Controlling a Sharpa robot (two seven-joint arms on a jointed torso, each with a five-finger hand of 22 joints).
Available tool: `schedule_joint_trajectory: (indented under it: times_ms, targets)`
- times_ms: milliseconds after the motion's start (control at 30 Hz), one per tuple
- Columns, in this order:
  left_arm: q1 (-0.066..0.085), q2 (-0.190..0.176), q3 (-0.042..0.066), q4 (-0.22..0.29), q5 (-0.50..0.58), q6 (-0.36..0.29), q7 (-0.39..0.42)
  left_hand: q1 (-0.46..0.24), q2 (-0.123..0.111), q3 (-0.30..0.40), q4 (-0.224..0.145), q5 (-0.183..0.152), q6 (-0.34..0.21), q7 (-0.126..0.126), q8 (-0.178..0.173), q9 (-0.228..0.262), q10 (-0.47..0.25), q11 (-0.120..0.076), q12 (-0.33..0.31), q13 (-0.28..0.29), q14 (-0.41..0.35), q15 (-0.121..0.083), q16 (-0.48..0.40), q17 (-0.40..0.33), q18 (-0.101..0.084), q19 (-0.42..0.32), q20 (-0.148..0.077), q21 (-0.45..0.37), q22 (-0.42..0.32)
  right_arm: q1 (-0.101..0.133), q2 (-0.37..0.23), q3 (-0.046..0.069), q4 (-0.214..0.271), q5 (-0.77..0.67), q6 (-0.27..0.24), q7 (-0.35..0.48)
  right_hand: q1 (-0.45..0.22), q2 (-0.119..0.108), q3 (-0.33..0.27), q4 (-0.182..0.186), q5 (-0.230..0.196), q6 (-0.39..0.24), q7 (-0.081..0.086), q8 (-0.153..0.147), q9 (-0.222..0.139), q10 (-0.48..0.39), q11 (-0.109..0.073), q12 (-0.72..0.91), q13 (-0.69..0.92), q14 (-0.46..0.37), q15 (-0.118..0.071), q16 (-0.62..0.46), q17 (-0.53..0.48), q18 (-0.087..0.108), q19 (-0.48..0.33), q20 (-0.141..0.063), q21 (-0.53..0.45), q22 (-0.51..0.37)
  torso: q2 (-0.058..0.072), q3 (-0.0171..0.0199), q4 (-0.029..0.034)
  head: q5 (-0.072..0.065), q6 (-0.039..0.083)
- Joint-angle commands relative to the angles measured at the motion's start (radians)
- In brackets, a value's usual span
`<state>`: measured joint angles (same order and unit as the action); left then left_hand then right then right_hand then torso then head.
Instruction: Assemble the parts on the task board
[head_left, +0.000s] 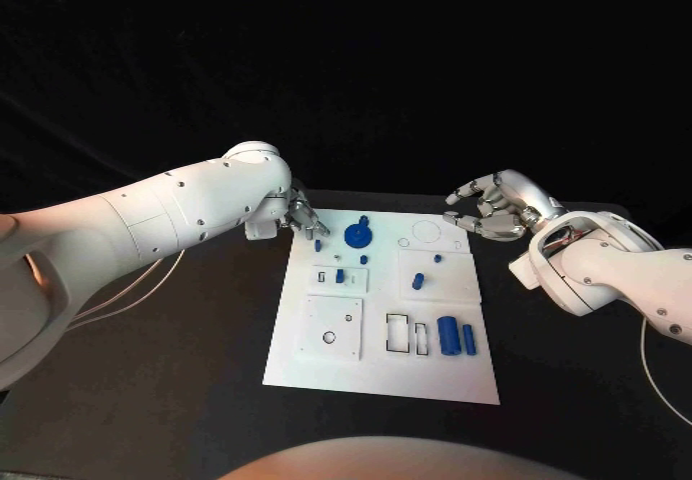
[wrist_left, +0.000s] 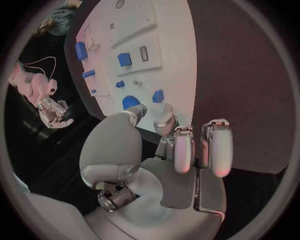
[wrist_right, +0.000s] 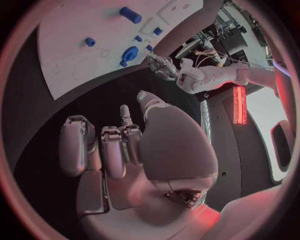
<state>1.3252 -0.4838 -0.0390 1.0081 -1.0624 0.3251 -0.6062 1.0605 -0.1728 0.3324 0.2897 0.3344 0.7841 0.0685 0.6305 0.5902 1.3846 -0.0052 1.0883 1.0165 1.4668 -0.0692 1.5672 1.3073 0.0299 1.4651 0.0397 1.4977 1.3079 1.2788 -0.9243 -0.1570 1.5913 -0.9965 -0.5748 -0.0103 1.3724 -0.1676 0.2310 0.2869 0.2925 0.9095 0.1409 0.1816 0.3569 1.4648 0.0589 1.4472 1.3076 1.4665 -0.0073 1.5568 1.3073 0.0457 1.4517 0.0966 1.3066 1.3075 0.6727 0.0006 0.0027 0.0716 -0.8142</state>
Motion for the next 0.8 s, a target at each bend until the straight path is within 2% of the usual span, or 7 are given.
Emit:
schedule_joint_trajectory:
  times_ms: [33,133,200,300,800]
  targets:
    - [0.000,0.004,0.000,-0.001,0.018,0.025,0.018,0.006,0.006,-0.005,-0.001,-0.004,0.009,-0.001,-0.006,-0.002,-0.002,-0.001,0.000,0.001,0.101,0.004,-0.003,0.250,-0.004,0.040,0.008,-0.003,0.194,-0.001,0.002,0.000,0.000,-0.011,0.009,0.002,-0.011,0.002,0.004,0.000,0.005,0.003,-0.004,0.004,0.001,0.014,-0.005,-0.001,0.140,0.090,-0.009,-0.005,0.201,0.017,-0.003,-0.007,-0.005,0.137,0.000,0.0005,0.0007,0.001,0.000]
    - [0.000,0.006,-0.001,-0.002,0.019,0.030,0.018,0.017,0.013,-0.002,-0.001,-0.004,0.018,-0.002,-0.008,-0.005,-0.003,-0.001,0.000,0.000,0.101,0.004,-0.002,0.251,-0.004,0.040,0.008,-0.003,0.195,-0.001,0.002,0.000,-0.001,-0.011,0.009,0.002,-0.011,0.002,0.004,0.000,0.005,0.003,-0.004,0.004,0.001,0.014,-0.005,-0.001,0.140,0.090,-0.009,-0.005,0.201,0.017,-0.003,-0.007,-0.005,0.137,0.000,0.0006,-0.0001,0.002,0.000]
    - [-0.001,0.007,-0.001,-0.002,0.019,0.034,0.018,0.039,0.020,0.004,-0.002,-0.025,0.032,-0.005,-0.010,-0.009,-0.003,-0.004,0.000,-0.002,0.102,0.002,-0.002,0.252,-0.004,0.040,0.006,-0.004,0.195,-0.001,0.003,0.000,-0.001,-0.011,0.010,0.002,-0.011,0.002,0.004,0.000,0.005,0.003,-0.004,0.004,0.001,0.014,-0.005,-0.001,0.140,0.090,-0.009,-0.005,0.201,0.017,-0.003,-0.007,-0.005,0.137,-0.001,0.0010,-0.0003,0.002,0.000]
    - [-0.001,0.008,-0.001,-0.003,0.019,0.039,0.017,0.055,0.023,0.010,-0.005,-0.032,0.035,-0.006,-0.013,-0.012,-0.002,-0.005,0.002,-0.001,0.102,0.001,-0.001,0.252,-0.004,0.040,0.006,-0.003,0.195,-0.001,0.003,0.000,-0.001,-0.011,0.010,0.001,-0.011,0.002,0.004,0.000,0.005,0.003,-0.004,0.004,0.001,0.014,-0.005,-0.001,0.140,0.090,-0.009,-0.005,0.201,0.017,-0.003,-0.007,-0.005,0.137,-0.001,0.0009,0.0003,0.003,-0.001]
    - [-0.002,0.011,-0.003,-0.008,0.020,0.059,0.013,0.085,0.028,0.023,-0.007,-0.035,0.051,-0.010,-0.013,-0.015,-0.002,-0.008,0.002,-0.004,0.102,-0.001,0.000,0.256,-0.004,0.041,0.004,-0.004,0.196,-0.002,0.004,0.000,-0.001,-0.011,0.011,0.001,-0.011,0.002,0.004,0.000,0.005,0.003,-0.004,0.004,0.001,0.014,-0.005,-0.001,0.140,0.090,-0.009,-0.005,0.201,0.017,-0.003,-0.007,-0.005,0.137,0.000,0.0008,-0.0002,0.003,-0.003]
